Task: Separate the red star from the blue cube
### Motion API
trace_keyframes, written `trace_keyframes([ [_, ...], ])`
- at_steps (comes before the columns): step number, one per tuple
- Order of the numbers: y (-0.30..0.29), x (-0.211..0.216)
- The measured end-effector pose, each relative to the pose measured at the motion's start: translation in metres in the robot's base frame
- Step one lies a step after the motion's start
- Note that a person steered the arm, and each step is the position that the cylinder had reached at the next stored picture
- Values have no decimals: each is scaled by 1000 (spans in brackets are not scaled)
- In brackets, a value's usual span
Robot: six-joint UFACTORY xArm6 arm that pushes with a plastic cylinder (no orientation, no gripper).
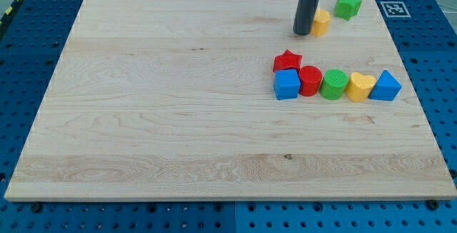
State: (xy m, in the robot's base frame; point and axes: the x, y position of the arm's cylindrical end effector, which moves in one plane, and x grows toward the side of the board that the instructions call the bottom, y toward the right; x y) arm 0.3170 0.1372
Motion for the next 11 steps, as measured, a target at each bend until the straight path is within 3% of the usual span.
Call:
trace_keyframes([
  [1, -14, 23],
  [3, -118, 81],
  [4, -131, 113],
  [5, -95, 124],
  [7, 1, 103],
  [9, -42, 109],
  [11, -6, 86],
])
